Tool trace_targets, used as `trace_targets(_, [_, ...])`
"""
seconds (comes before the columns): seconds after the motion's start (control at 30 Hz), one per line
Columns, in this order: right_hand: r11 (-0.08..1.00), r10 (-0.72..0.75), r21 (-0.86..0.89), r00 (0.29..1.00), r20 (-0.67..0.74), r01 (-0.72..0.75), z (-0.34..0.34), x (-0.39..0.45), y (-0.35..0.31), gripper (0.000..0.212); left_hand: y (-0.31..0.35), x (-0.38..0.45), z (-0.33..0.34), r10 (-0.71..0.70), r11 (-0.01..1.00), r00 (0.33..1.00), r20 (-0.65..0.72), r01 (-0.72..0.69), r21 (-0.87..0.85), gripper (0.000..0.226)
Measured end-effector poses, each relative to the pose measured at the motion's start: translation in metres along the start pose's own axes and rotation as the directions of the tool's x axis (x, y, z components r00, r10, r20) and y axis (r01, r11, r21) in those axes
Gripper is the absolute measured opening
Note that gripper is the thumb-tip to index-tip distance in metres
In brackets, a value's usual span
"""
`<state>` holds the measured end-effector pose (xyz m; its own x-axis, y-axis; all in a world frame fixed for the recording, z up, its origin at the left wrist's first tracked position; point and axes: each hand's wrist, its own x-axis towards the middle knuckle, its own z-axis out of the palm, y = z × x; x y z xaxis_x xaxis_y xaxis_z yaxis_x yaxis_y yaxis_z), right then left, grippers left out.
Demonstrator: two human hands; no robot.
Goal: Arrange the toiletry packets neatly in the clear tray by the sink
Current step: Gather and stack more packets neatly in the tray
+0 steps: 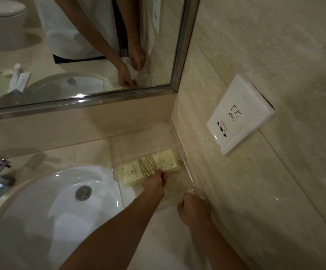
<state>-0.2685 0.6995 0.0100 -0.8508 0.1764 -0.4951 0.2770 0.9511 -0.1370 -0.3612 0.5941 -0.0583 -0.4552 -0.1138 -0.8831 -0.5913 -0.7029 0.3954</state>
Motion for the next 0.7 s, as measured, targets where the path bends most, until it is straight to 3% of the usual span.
trace_targets(0.27, [1.0,-0.003,0.004,1.0,0.004,0.003,0.004,-0.002,0.0,0.025,0.005,-0.006,-0.001,0.026,0.993,1.0,0.017,-0.027,0.113,0.017])
trace_targets(0.43, [0.999,-0.04,-0.006,0.999,0.003,0.04,0.004,-0.004,-0.01,0.025,0.016,-0.025,-0.017,-0.043,0.886,0.989,0.139,-0.026,0.462,0.011])
trace_targets(0.5, [0.998,-0.063,0.0,0.998,-0.011,0.063,0.001,-0.006,-0.019,0.026,0.021,-0.033,-0.028,-0.007,0.752,0.976,0.216,-0.138,0.645,0.011])
trace_targets(0.57, [0.996,-0.093,0.002,0.995,-0.03,0.093,0.0,-0.005,-0.031,0.025,0.031,-0.039,-0.043,0.091,0.521,0.939,0.332,-0.329,0.788,0.01])
trace_targets(0.63, [0.994,-0.109,-0.009,0.994,-0.021,0.108,-0.001,-0.002,-0.047,0.022,0.044,-0.044,-0.061,0.125,0.263,0.89,0.439,-0.457,0.85,0.015])
trace_targets(0.7, [0.991,-0.128,-0.043,0.992,0.012,0.129,-0.003,0.0,-0.064,0.02,0.058,-0.048,-0.081,0.132,0.087,0.863,0.487,-0.5,0.862,0.015])
